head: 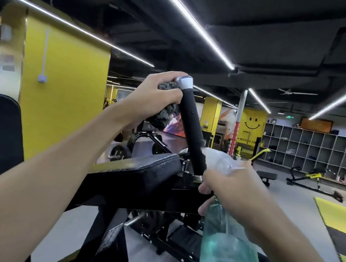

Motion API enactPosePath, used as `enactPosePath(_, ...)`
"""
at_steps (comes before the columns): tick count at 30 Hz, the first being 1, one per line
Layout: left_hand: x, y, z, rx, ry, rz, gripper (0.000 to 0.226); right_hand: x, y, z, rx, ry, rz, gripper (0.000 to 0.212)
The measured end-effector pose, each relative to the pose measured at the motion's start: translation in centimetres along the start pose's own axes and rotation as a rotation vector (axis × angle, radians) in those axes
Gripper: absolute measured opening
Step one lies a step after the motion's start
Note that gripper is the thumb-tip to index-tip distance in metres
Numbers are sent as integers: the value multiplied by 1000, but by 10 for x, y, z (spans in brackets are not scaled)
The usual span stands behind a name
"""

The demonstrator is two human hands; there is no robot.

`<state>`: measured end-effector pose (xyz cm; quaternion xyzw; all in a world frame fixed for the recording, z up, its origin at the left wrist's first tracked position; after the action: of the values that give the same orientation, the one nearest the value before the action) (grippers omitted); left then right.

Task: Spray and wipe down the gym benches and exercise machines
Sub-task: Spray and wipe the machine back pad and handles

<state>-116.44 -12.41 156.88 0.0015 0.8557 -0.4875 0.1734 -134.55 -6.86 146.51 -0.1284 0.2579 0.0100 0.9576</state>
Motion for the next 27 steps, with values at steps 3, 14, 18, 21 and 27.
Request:
enactPosePath(3,-1,0,1,-15,-31,6,52,4,2,7,-73,4,-3,21)
enactPosePath(14,-53,89,25,-308,-198,130,35,93,-44,70,-322,-78,83,5)
enactPosePath(18,-85,140,42,-433,-186,237,28,153,-56,86,-312,-251,222,16)
enactPosePath(21,-106,170,55,-511,-175,231,38,206,-60,96,-331,-299,412,39)
enactPosePath(27,-148,223,99,-620,-306,28,57,297,-68,76,-231,-334,666,51)
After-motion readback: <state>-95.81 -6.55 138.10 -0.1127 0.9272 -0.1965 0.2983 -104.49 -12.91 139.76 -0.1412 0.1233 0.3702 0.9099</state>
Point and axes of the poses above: each hand's wrist, its own y-axis away from the middle knuckle, its own x-axis out of the palm, z = x × y, the point moved 8 cm from there along -y, towards the middle knuckle, and after that the axes turned 13 degrees about x, right-handed, at the moved point
